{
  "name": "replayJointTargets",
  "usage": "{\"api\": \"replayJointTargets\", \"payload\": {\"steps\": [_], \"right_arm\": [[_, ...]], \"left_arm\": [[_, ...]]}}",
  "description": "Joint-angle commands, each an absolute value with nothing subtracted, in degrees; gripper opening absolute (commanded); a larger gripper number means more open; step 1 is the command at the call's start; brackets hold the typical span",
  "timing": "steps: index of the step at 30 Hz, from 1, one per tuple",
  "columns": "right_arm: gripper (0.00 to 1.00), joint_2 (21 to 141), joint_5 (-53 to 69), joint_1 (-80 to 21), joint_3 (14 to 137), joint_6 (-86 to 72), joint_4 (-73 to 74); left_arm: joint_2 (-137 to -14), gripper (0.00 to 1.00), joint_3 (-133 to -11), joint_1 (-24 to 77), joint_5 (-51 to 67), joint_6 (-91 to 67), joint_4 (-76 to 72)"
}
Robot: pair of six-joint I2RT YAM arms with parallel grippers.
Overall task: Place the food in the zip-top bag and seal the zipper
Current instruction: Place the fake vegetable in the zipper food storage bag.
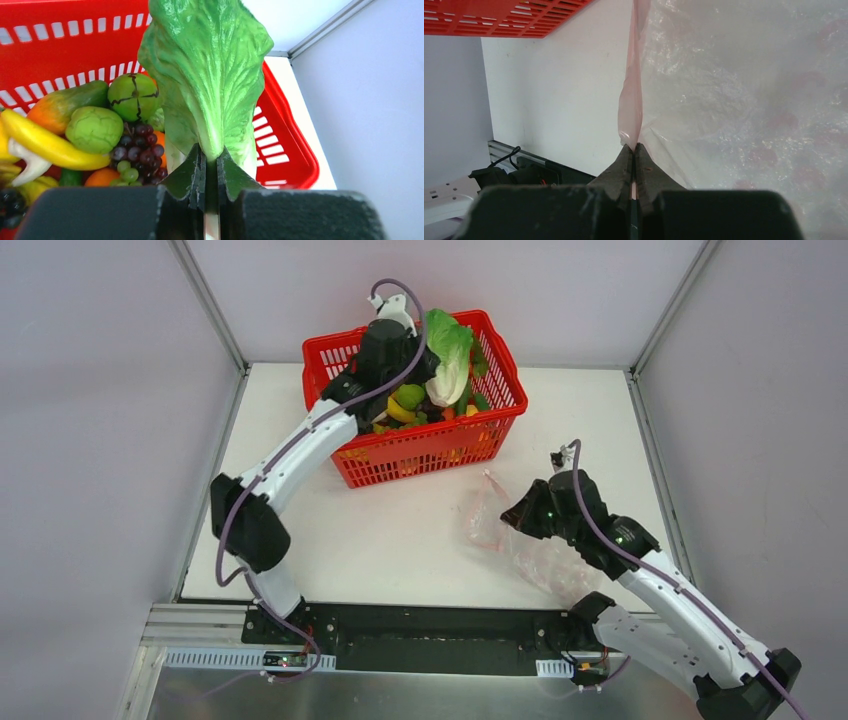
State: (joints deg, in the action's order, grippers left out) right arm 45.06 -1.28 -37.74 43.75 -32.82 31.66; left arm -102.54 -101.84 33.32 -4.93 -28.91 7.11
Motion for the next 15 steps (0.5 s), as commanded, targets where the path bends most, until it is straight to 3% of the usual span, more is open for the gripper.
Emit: {"api": "replayJointTargets", "payload": {"steps": [1,8,15], "right_arm": [[0.0,41.68,-4.61,-37.84,42.98,-35.43,28.88],[0.0,38.43,-4.59,-37.79,40.79,-38.13,26.91],[0.0,34.13,-4.38,-37.79,39.39,-38.42,26.94]], "left_arm": [[-90.82,0.0,-92.62,33.4,-3.42,-27.7,-1.03],[-72.78,0.0,-72.78,36.34,1.99,-29.22,-6.38],[-55.92,0.0,-55.8,45.67,1.62,-26.83,-5.95]]}}
